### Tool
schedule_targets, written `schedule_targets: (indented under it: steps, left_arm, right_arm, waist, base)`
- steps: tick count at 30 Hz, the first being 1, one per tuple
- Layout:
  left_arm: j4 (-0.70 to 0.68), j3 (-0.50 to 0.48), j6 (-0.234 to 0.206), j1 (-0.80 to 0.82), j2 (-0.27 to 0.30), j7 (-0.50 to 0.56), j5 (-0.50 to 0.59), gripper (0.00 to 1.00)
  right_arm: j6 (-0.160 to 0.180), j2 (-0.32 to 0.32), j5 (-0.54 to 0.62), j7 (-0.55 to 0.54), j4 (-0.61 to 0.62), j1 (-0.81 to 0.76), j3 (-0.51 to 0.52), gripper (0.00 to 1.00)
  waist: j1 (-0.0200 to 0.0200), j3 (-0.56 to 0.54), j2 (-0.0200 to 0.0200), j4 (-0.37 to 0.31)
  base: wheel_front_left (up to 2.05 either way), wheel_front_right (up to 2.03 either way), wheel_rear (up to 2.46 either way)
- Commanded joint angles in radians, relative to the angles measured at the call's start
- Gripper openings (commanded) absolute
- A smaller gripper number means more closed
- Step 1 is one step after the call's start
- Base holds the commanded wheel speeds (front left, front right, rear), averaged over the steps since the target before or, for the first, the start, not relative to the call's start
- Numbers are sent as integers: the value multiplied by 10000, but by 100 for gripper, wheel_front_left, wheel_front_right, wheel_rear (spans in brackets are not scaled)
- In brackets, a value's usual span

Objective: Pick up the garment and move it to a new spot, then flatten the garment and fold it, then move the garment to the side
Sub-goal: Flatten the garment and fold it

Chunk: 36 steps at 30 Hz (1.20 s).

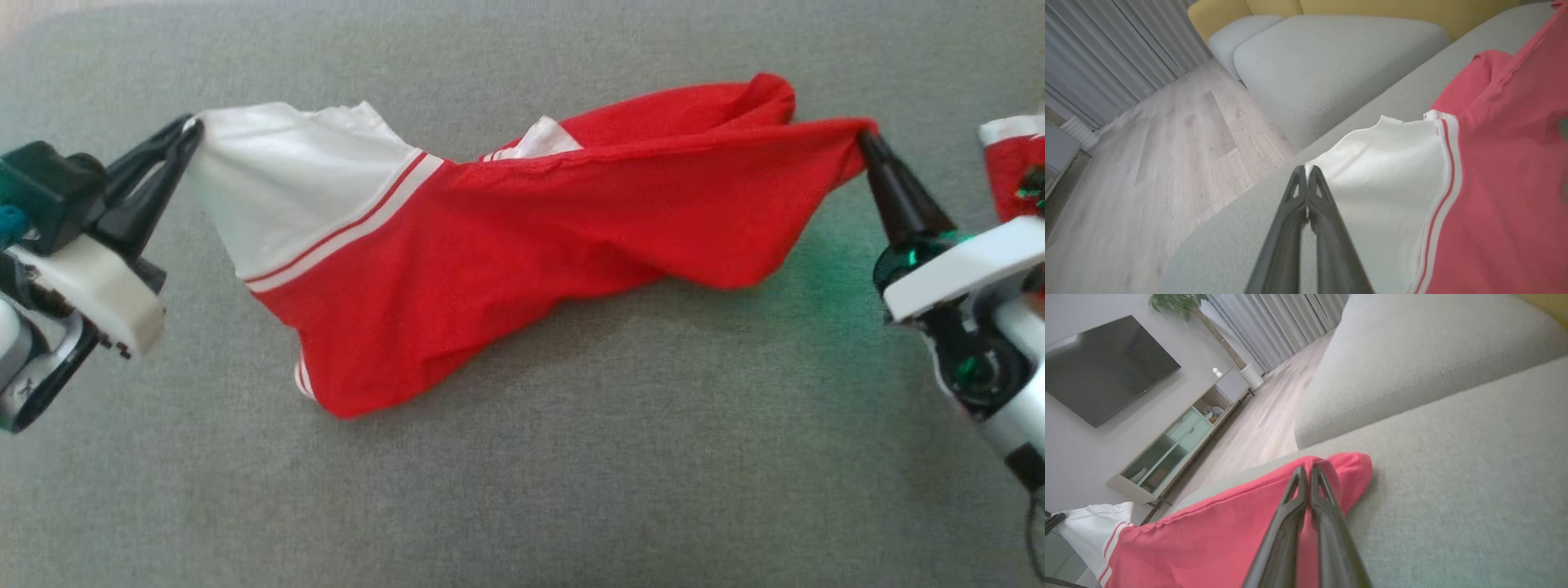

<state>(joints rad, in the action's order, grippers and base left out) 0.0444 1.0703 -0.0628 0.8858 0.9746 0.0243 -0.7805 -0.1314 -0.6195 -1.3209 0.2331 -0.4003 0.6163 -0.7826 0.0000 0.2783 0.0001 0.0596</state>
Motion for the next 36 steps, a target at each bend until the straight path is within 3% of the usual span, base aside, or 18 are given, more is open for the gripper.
schedule_targets:
  steps: [1,9,16,21,26,33,36]
  left_arm:
    - [-144,-703,-106,534,514,-205,110,0]
    - [-684,-1511,-429,1501,911,-1465,920,0]
    - [-1308,-2422,-593,2189,1457,-1242,150,0]
    - [-1771,-2826,-544,2709,1590,-1051,-126,0]
    - [-1675,-3126,-238,3822,1292,-583,-116,0]
    - [-120,-2765,433,5089,80,-97,312,0]
    - [665,-2317,666,5769,-431,-258,1387,0]
  right_arm:
    - [7,-410,149,191,390,218,76,0]
    - [7,-1828,855,282,2074,870,1033,0]
    - [7,-2818,1774,285,2937,1648,2009,0]
    - [7,-2921,2060,272,3252,2164,2566,0]
    - [7,-2787,2637,-292,3127,2970,2904,0]
    - [7,-1970,3163,-967,2201,4042,2437,0]
    - [7,-1595,3500,-865,1637,4555,2276,0]
  waist:
    - [0,-177,-1,-118]
    - [0,-1045,-1,-583]
    - [0,-1531,-1,-1169]
    - [0,-1716,-1,-1389]
    - [0,-1664,-1,-1499]
    - [0,-534,-1,-1175]
    - [0,148,-1,-956]
  base:
    - [0,0,0]
    - [0,0,0]
    - [0,0,0]
    - [0,0,0]
    - [0,0,0]
    - [0,0,0]
    - [0,0,0]
